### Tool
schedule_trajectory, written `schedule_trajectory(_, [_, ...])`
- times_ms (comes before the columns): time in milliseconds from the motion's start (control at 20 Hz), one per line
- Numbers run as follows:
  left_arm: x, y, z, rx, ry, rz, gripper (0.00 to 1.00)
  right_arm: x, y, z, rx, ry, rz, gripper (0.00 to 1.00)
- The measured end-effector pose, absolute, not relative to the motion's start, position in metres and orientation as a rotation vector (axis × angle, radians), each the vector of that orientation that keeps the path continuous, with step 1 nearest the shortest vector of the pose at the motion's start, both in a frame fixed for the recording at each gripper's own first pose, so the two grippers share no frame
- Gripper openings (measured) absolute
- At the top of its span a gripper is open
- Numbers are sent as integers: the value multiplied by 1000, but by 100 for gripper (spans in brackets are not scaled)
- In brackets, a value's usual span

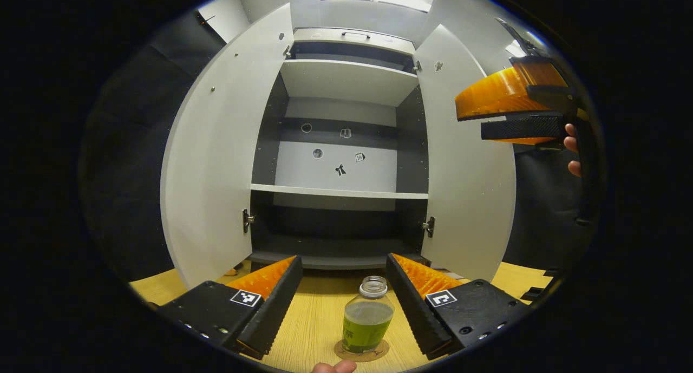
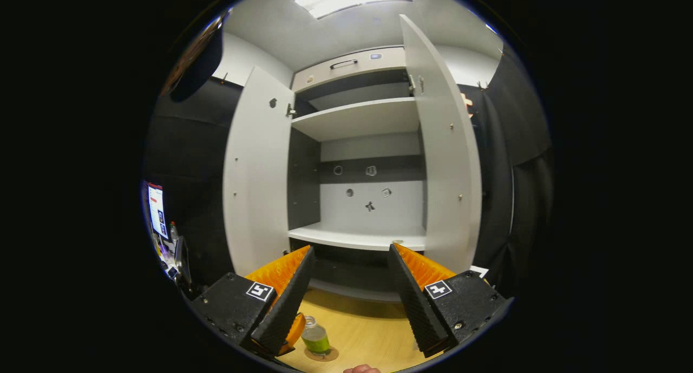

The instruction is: Grasp the bottle in the cabinet with the left hand and place it on the coaster, then close the right door with the right hand and the left door with the left hand.

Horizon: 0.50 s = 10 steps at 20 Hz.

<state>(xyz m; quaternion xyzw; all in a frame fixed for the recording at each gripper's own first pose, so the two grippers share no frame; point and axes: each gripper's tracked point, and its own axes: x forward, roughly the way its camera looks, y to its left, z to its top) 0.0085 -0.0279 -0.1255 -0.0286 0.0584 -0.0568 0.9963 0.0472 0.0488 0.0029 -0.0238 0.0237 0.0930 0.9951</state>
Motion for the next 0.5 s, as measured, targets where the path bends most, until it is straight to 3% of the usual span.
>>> schedule_trajectory(50, [10,-28,-121,-73,121,-115,95,45,49,4,-50,41,195,83])
schedule_trajectory(200, [16,-26,-107,-88,125,-140,94,36,44,2,-65,44,210,83])
schedule_trajectory(250, [18,-21,-106,-79,136,-134,90,31,34,0,-76,48,193,83])
schedule_trajectory(300, [19,-13,-103,-69,143,-120,95,27,23,-1,-79,52,171,83])
schedule_trajectory(500, [18,3,-82,-54,132,-82,95,15,-24,17,4,5,100,84])
